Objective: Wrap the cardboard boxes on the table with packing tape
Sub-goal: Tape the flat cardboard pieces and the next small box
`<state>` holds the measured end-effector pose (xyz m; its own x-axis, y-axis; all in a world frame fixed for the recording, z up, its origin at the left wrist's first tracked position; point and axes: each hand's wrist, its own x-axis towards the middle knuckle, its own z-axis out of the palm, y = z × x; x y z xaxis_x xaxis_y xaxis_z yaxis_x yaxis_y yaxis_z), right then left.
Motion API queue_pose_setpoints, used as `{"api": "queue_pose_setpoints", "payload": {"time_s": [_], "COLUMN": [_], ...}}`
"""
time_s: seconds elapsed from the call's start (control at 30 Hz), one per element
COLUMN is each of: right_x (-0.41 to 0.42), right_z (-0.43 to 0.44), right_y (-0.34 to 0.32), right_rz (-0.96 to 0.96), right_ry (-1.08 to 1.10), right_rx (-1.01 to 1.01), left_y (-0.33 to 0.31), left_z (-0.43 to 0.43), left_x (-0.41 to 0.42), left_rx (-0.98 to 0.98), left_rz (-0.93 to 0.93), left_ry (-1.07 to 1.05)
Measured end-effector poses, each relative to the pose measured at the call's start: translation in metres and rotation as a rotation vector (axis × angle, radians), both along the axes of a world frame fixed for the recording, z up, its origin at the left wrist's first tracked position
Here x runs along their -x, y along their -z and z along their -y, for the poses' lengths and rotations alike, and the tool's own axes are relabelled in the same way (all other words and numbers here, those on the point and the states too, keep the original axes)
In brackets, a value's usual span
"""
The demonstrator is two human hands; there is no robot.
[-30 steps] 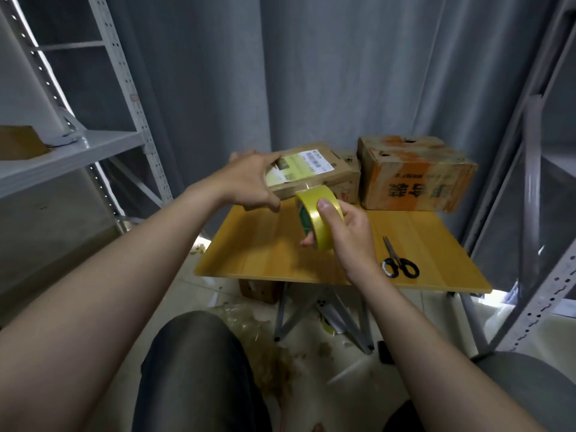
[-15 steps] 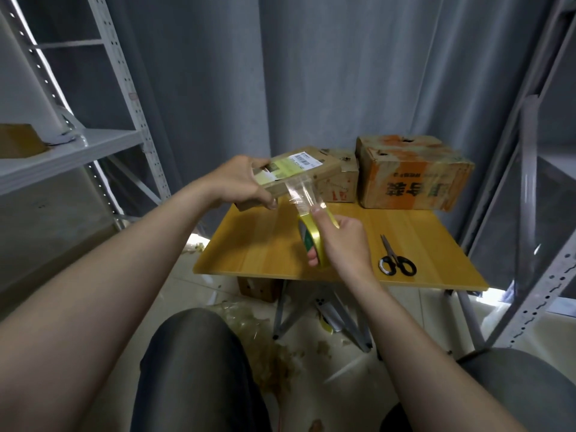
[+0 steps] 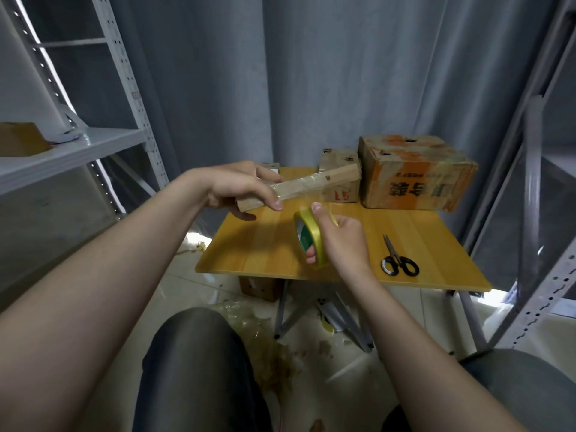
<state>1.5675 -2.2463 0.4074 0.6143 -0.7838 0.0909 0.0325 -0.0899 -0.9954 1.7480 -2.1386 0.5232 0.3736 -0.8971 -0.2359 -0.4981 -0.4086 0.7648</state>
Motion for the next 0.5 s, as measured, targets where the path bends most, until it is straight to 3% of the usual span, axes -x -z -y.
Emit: {"api": "queue_pose_setpoints", "payload": {"time_s": [0.3,0.5], "right_x": [-0.006,-0.003], "right_z": [0.006,0.008], "right_y": [-0.019,-0.019], "right_rz": [-0.055,-0.084], "right_ry": [0.031,-0.018], "right_rx": [0.062,0.014], "left_y": [0.007,-0.001], "left_z": [-0.005,-0.002], "left_x": [-0.002,-0.001], "left_rx": [-0.131,-0.141], "left_rz": [-0.251,0.044], "left_ry": [-0.017,0.081]}}
